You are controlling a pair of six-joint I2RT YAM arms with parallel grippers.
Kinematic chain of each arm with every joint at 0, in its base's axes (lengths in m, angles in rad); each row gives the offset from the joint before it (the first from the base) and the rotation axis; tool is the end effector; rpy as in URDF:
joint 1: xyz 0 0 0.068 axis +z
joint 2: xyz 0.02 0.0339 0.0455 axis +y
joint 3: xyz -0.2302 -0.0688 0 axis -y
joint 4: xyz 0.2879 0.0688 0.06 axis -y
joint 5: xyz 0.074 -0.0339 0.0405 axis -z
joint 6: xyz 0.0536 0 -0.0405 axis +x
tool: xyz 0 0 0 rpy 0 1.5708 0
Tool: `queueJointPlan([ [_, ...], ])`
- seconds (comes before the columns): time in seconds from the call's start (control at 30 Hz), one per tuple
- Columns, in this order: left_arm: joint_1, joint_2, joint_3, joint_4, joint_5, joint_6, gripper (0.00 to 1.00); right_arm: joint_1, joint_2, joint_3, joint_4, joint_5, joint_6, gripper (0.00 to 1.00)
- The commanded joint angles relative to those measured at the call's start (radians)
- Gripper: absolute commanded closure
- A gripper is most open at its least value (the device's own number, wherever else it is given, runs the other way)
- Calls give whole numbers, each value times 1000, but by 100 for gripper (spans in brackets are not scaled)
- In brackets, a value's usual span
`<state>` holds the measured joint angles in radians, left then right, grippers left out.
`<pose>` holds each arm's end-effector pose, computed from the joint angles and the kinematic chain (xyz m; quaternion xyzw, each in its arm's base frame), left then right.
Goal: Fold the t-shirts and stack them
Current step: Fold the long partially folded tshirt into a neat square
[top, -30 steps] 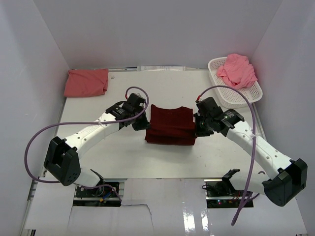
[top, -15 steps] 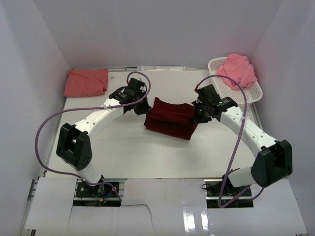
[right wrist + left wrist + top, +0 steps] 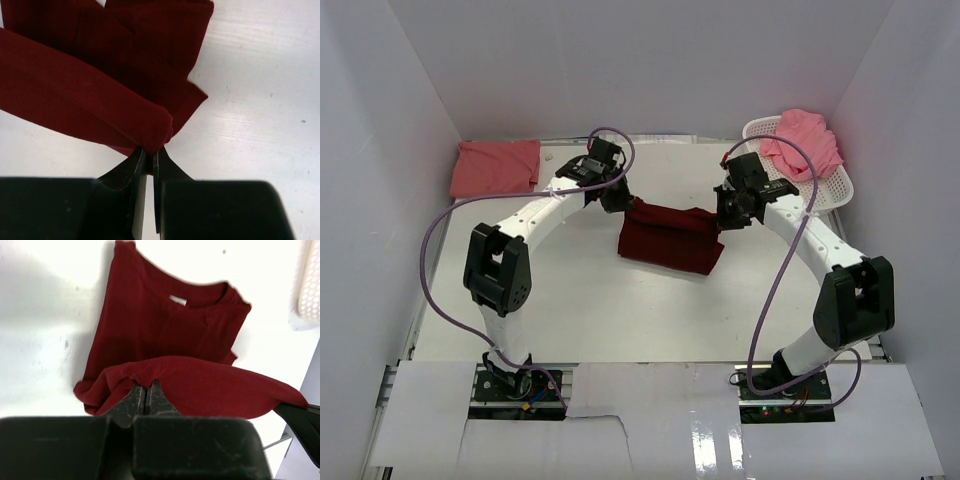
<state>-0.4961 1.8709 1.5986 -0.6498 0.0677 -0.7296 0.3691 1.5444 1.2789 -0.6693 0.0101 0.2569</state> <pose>0.4015 -0.2214 0.2122 -0.0996 0.9421 -0.2094 0.2421 0.3577 0.1378 0.2233 -0.0517 0.9484 0.0917 0.2989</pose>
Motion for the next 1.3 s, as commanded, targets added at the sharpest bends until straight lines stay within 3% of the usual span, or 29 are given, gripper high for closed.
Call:
queueJointPlan([
  [0.0, 25, 40, 81, 13, 6, 24, 100, -33, 49, 74, 28, 2, -42, 92],
  [0.17, 28, 126, 182, 15, -8, 24, 100, -71, 111, 125, 82, 1, -51, 92],
  [0.23, 31, 187, 217, 18, 3, 25, 94, -81, 169, 174, 108, -29, -56, 74],
  [0.3, 34, 226, 262, 25, 3, 27, 70, -90, 250, 220, 105, -25, -54, 61],
  [0.33, 36, 255, 273, 35, -3, 25, 31, -93, 273, 252, 111, 8, -53, 60],
  [0.37, 36, 263, 282, 39, -34, 7, 10, -98, 311, 267, 120, 36, -45, 59],
  [0.4, 36, 267, 285, 64, -52, 3, 2, -99, 322, 278, 155, 86, -38, 54],
  [0.47, 44, 287, 311, 73, -100, -1, 2, -110, 341, 273, 217, 117, -27, 47],
  [0.63, 65, 284, 376, 58, -108, 10, 2, -128, 332, 297, 252, 92, -11, 46],
  [0.83, 64, 123, 211, 129, -31, 44, 2, -130, 232, 134, 326, -94, -4, 48],
  [0.93, 65, 102, 129, 220, 82, 42, 6, -130, 246, 100, 376, -221, 27, 67],
  [0.97, 64, 114, 124, 234, 115, 41, 7, -130, 258, 100, 398, -251, 37, 82],
  [1.0, 64, 129, 127, 257, 150, 35, 9, -130, 272, 111, 407, -286, 47, 89],
  [1.07, 64, 181, 141, 285, 251, 21, 13, -131, 315, 128, 431, -363, 68, 92],
  [1.2, 54, 275, 187, 384, 401, 15, 36, -140, 367, 128, 497, -452, 123, 92],
  [1.27, 54, 352, 245, 386, 443, 15, 42, -144, 396, 125, 510, -452, 142, 92],
])
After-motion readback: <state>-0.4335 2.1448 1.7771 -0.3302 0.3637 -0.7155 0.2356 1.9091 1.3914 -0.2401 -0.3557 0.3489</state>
